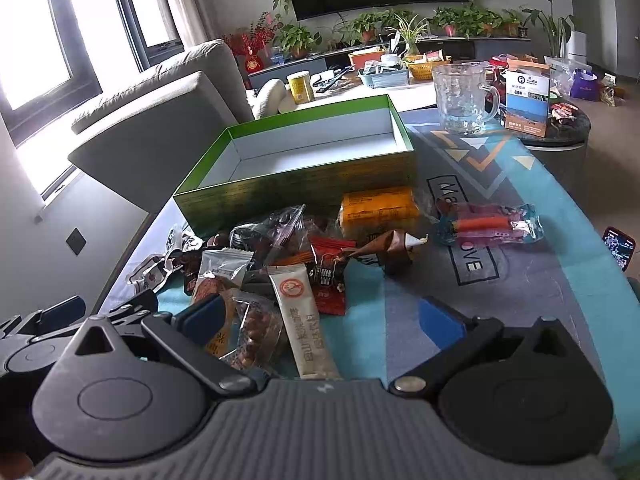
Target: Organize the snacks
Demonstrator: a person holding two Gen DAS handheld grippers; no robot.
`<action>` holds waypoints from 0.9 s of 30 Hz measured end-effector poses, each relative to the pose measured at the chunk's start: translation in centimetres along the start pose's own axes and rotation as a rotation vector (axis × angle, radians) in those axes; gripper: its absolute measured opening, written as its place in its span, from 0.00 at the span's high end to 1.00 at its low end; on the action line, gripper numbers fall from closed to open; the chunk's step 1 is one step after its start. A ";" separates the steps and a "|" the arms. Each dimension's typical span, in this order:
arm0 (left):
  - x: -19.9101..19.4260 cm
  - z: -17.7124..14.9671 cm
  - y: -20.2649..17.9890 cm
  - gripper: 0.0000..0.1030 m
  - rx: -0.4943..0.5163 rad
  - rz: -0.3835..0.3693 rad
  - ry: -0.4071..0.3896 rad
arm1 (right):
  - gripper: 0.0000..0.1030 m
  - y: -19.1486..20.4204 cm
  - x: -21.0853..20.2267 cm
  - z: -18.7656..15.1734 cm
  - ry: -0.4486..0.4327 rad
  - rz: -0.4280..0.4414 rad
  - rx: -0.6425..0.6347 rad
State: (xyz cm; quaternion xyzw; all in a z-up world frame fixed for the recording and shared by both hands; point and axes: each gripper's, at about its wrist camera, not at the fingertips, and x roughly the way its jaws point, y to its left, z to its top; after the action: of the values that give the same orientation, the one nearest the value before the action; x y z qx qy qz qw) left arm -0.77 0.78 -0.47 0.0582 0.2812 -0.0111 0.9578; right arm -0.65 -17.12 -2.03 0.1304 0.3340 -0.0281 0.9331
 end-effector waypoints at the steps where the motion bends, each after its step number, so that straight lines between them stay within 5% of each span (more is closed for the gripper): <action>1: 0.0 0.0 0.0 0.24 0.000 0.000 0.000 | 0.00 0.0 0.0 0.0 0.000 -0.001 0.000; 27: 0.1 -0.2 -0.1 0.24 0.000 0.004 0.012 | 0.01 -0.5 0.4 0.0 0.021 -0.004 0.023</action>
State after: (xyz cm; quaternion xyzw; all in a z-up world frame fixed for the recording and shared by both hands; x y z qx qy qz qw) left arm -0.82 0.74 -0.74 0.0588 0.2870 -0.0087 0.9561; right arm -0.43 -17.54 -2.39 0.1406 0.3438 -0.0322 0.9279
